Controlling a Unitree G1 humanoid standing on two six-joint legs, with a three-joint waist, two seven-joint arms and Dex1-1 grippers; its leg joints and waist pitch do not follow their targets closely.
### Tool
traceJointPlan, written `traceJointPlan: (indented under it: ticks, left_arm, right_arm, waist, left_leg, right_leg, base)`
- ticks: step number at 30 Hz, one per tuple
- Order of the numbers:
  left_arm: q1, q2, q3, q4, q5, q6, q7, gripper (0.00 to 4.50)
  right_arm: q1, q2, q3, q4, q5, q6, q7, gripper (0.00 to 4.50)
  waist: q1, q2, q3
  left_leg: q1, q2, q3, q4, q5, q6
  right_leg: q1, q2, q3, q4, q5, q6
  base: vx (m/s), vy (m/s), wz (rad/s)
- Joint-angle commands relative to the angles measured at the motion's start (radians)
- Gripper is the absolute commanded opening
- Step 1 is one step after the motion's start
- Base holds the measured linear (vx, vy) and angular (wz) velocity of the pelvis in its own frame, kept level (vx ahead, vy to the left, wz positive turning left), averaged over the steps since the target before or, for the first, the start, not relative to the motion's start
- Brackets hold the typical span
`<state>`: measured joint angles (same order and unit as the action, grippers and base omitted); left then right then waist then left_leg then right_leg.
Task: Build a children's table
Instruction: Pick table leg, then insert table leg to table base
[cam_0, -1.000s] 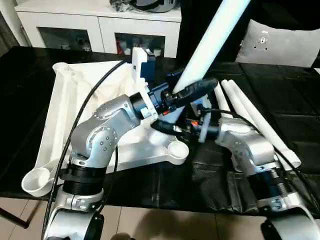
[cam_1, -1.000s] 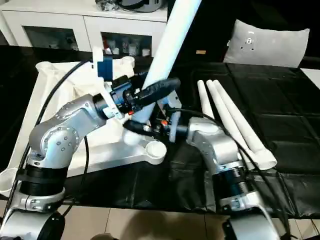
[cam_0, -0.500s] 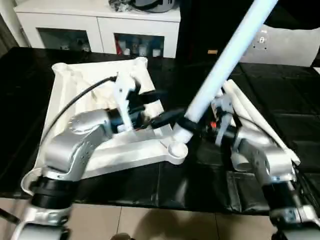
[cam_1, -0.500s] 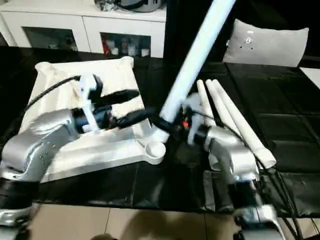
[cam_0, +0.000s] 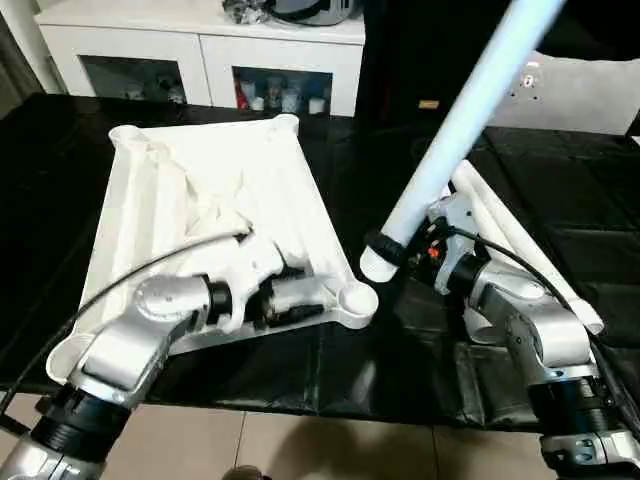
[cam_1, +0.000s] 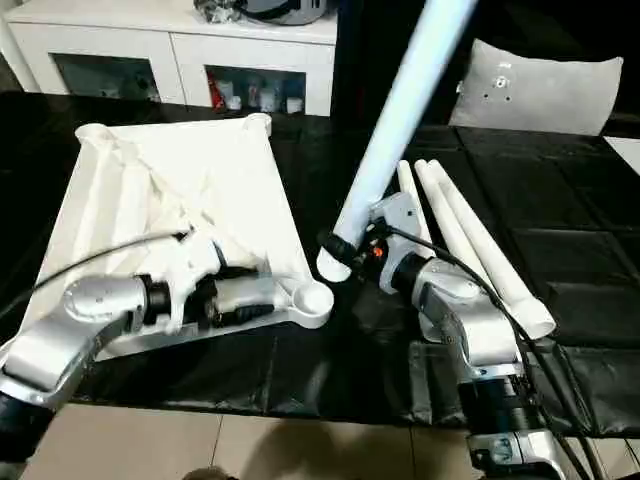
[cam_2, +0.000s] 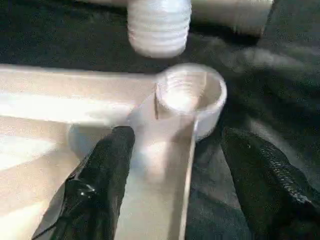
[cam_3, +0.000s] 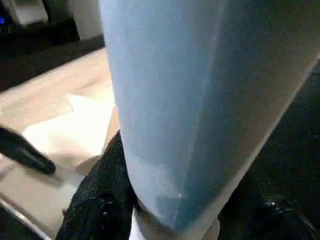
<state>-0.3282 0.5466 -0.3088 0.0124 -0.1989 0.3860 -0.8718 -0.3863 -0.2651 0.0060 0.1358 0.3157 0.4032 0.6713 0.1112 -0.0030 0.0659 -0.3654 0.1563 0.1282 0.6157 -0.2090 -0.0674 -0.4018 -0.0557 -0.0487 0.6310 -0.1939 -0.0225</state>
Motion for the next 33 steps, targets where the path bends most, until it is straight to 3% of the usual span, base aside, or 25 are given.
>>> traceJointPlan:
  ticks: [1,3,6,10,12,14,21,22,24,27,29,33]
  left_arm:
    - [0.004,0.002,-0.005,0.007,0.011,0.002,-0.012,2.83]
    - [0.01,-0.007,-0.012,0.038,0.036,-0.03,-0.003,2.49]
    - [0.009,-0.01,-0.018,0.059,0.051,-0.051,0.0,2.44]
    - [-0.003,0.002,-0.04,0.094,0.081,-0.079,-0.007,2.05]
    - [-0.019,0.009,-0.052,0.124,0.101,-0.101,-0.018,2.05]
    - [-0.025,0.006,-0.049,0.135,0.104,-0.108,-0.026,1.68]
    - [-0.048,0.003,-0.054,0.172,0.109,-0.128,-0.063,1.23]
    - [-0.058,0.015,-0.067,0.193,0.118,-0.142,-0.096,1.23]
    - [-0.068,0.014,-0.069,0.217,0.126,-0.152,-0.111,0.9]
    - [-0.073,0.011,-0.07,0.229,0.131,-0.159,-0.115,0.8]
    - [-0.083,0.01,-0.077,0.249,0.144,-0.172,-0.123,0.59]
    - [-0.094,0.011,-0.086,0.266,0.156,-0.185,-0.139,0.37]
  right_arm:
    - [-0.002,0.0,-0.018,-0.032,0.015,0.006,-0.007,1.87]
    - [0.007,0.002,-0.014,-0.042,0.02,0.008,0.002,1.87]
    - [0.013,0.002,-0.006,-0.052,0.023,0.015,0.007,1.87]
    - [0.013,-0.007,0.005,-0.056,0.019,0.017,0.014,1.87]
    - [0.01,-0.021,0.016,-0.055,0.018,0.02,0.034,1.87]
    - [0.011,-0.031,0.023,-0.058,0.02,0.029,0.051,1.87]
    - [0.009,-0.057,0.047,-0.081,0.028,0.058,0.1,1.87]
    - [0.005,-0.078,0.076,-0.085,0.02,0.066,0.138,1.87]
    - [-0.001,-0.09,0.096,-0.082,0.012,0.069,0.158,1.87]
    - [-0.005,-0.093,0.103,-0.078,0.008,0.072,0.162,1.87]
    - [-0.033,-0.095,0.128,-0.061,-0.006,0.086,0.174,1.87]
    - [-0.069,-0.093,0.151,-0.022,-0.027,0.082,0.188,1.87]
  waist:
    - [-0.002,0.013,-0.069]
    - [-0.001,0.017,-0.069]
    - [0.0,0.018,-0.069]
    - [0.0,0.02,-0.07]
    - [0.001,0.019,-0.069]
    - [0.002,0.018,-0.069]
    - [0.003,0.016,-0.069]
    - [0.004,0.022,-0.07]
    - [0.002,0.02,-0.068]
    - [0.002,0.019,-0.069]
    - [0.001,0.026,-0.068]
    - [0.001,0.029,-0.068]
  left_leg:
    - [0.004,0.057,-0.006,-0.085,-0.154,-0.01]
    - [0.004,0.057,-0.005,-0.084,-0.153,-0.01]
    - [0.004,0.057,-0.006,-0.086,-0.168,-0.01]
    - [0.004,0.058,-0.006,-0.086,-0.16,-0.011]
    - [0.004,0.058,-0.007,-0.087,-0.169,-0.011]
    - [0.005,0.057,-0.006,-0.086,-0.165,-0.009]
    - [0.004,0.059,-0.006,-0.087,-0.168,-0.006]
    - [0.004,0.059,-0.007,-0.086,-0.168,-0.004]
    - [0.005,0.058,-0.006,-0.087,-0.179,-0.004]
    - [0.003,0.06,-0.007,-0.086,-0.174,-0.006]
    - [0.004,0.059,-0.007,-0.087,-0.192,-0.01]
    - [0.007,0.06,-0.008,-0.088,-0.216,-0.015]
  right_leg:
    - [0.059,-0.083,0.05,-0.07,-0.141,-0.196]
    - [0.057,-0.083,0.05,-0.073,-0.146,-0.2]
    - [0.058,-0.084,0.051,-0.075,-0.176,-0.191]
    - [0.056,-0.083,0.051,-0.072,-0.149,-0.194]
    - [0.057,-0.084,0.051,-0.076,-0.166,-0.19]
    - [0.057,-0.085,0.051,-0.075,-0.168,-0.189]
    - [0.057,-0.087,0.052,-0.076,-0.187,-0.191]
    - [0.056,-0.087,0.052,-0.076,-0.188,-0.191]
    - [0.056,-0.086,0.052,-0.079,-0.193,-0.19]
    - [0.057,-0.09,0.052,-0.078,-0.204,-0.19]
    - [0.055,-0.088,0.051,-0.081,-0.231,-0.19]
    - [0.052,-0.09,0.053,-0.085,-0.271,-0.18]
  base:
    - [0.0,0.0,0.0]
    - [0.0,0.0,0.0]
    - [0.0,0.0,0.0]
    - [0.0,0.0,0.0]
    - [0.0,0.0,0.0]
    - [0.0,0.0,0.0]
    - [0.0,0.0,0.0]
    - [0.0,0.0,0.0]
    - [0.0,0.0,0.0]
    - [0.0,0.0,0.0]
    - [0.0,0.0,0.0]
    - [0.0,0.0,0.0]
